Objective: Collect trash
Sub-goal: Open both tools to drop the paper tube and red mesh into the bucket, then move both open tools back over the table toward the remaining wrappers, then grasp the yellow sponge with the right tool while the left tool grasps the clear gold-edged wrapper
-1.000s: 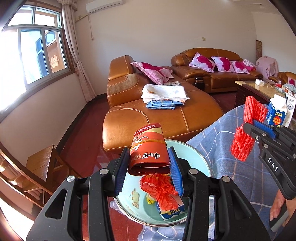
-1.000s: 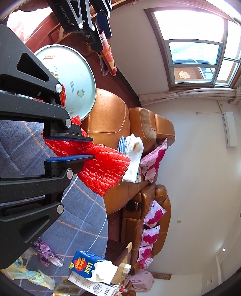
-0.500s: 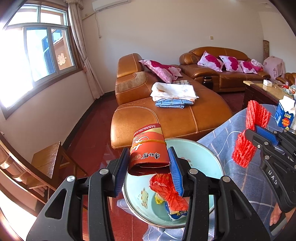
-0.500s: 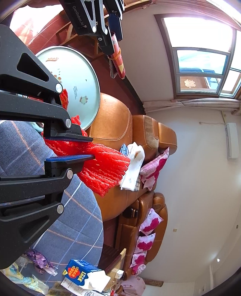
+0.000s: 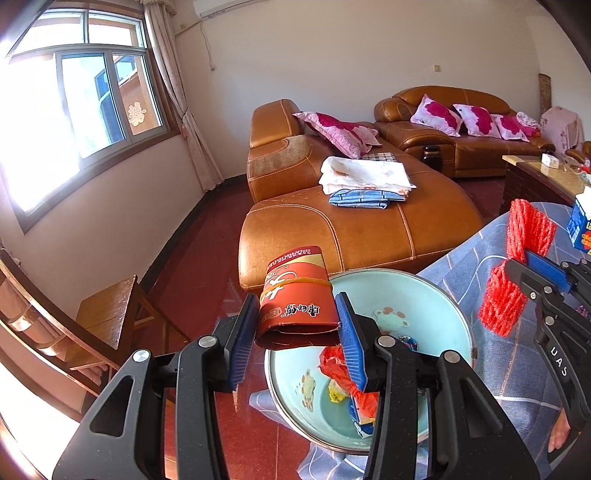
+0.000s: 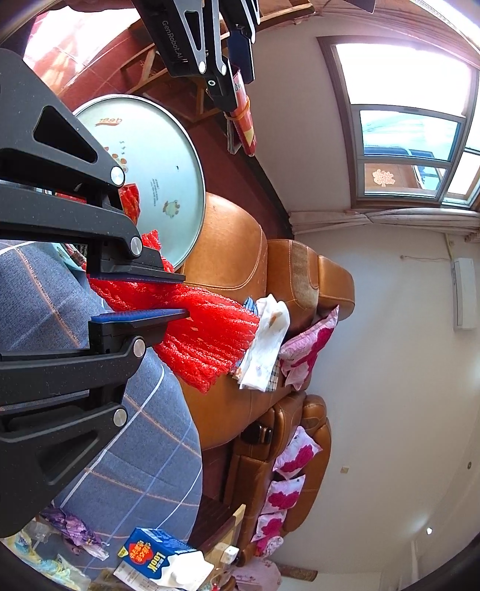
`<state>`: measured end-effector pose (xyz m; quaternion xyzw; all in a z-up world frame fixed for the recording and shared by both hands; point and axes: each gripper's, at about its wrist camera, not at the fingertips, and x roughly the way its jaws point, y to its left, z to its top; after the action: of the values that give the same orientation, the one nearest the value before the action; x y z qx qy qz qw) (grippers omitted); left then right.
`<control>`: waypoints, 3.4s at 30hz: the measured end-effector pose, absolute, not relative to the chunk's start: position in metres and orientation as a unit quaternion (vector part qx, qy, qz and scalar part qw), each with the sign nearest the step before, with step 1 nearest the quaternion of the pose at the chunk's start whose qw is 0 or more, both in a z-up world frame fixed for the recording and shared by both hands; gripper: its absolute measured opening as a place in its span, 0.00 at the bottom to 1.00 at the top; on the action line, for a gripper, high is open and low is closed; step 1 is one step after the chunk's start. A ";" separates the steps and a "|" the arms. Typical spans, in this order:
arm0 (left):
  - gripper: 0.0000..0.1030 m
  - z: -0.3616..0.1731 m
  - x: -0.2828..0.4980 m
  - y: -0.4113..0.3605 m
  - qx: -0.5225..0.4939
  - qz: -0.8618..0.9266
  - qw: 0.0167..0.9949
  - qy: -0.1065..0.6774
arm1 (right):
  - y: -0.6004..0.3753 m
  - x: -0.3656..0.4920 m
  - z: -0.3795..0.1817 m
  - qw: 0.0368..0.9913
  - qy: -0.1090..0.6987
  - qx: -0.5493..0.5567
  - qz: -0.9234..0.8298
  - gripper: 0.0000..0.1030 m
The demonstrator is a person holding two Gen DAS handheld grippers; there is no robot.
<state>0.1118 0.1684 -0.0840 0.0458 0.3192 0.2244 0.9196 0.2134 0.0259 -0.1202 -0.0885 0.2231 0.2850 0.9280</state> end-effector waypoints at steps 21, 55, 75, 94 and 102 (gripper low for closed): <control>0.59 -0.090 0.112 0.163 0.034 0.197 0.923 0.329 | 0.029 0.210 -0.122 0.919 0.214 -0.090 0.319 0.45; 0.78 -0.115 0.116 -0.020 0.100 -0.027 0.933 0.344 | -0.219 0.146 -0.135 0.950 0.308 -0.032 0.038 0.65; 0.78 -0.116 0.119 -0.064 0.121 -0.063 0.927 0.350 | -0.236 0.150 -0.157 0.907 0.407 0.005 0.105 0.28; 0.78 -0.122 0.108 -0.128 0.160 -0.118 0.920 0.337 | -0.306 0.074 -0.145 0.931 0.360 0.058 -0.035 0.26; 0.78 -0.134 0.117 -0.153 0.182 -0.134 0.908 0.352 | -0.300 0.065 -0.161 0.926 0.371 0.070 -0.017 0.26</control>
<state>0.1168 -0.1534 -0.1341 0.1825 0.3516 -0.1337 0.9084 0.0650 -0.3003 -0.1608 0.0700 0.3706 -0.0166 0.9260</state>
